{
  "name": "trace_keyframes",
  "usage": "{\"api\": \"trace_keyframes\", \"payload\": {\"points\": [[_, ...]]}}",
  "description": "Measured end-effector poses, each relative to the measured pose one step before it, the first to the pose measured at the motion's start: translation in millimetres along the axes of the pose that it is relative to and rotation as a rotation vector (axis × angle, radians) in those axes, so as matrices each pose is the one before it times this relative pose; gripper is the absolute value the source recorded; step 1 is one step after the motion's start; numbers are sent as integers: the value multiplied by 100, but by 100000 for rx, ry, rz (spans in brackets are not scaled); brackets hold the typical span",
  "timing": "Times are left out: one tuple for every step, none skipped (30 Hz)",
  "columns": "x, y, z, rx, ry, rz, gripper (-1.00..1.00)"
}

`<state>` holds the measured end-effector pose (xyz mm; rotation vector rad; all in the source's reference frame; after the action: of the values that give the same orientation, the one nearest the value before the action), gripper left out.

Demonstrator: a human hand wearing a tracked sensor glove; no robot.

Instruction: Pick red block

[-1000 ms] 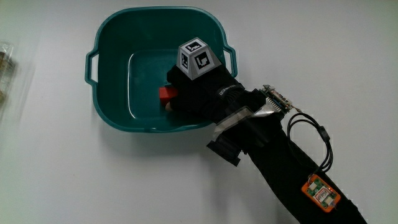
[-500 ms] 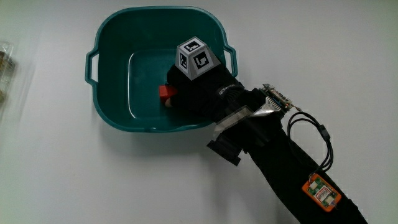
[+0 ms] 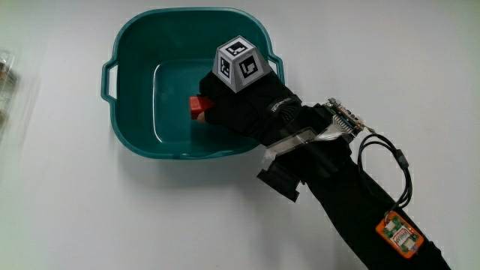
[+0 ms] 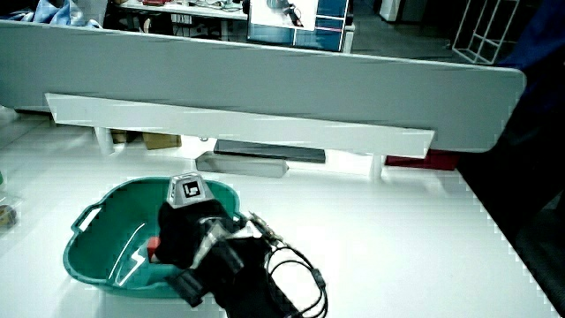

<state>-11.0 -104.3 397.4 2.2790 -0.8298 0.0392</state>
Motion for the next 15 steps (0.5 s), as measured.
{"api": "trace_keyframes", "payload": {"points": [[-132,-268,249,695,-532,442,100],[-81,-199,138,401,502,739,100],[-119,-254,178,889,-651,-247,100],[-131,-284,207,792,-730,677,100],[-54,-204,131,573,-37,20,100],[-151,-297,209,772,-313,364,100],[-189,-280,173,-324,-380,1347,100],[-180,-333,229,1209,-800,70,100],[-125,-224,110,-1081,-429,302,100],[-178,-382,265,1752,-707,659,100],[-192,-357,234,306,-39,872,100],[-150,-309,152,1417,-1138,-27,100],[-239,-400,246,1274,3,1445,100],[-270,-404,284,526,-495,978,100],[-150,-286,148,1817,-408,125,100]]}}
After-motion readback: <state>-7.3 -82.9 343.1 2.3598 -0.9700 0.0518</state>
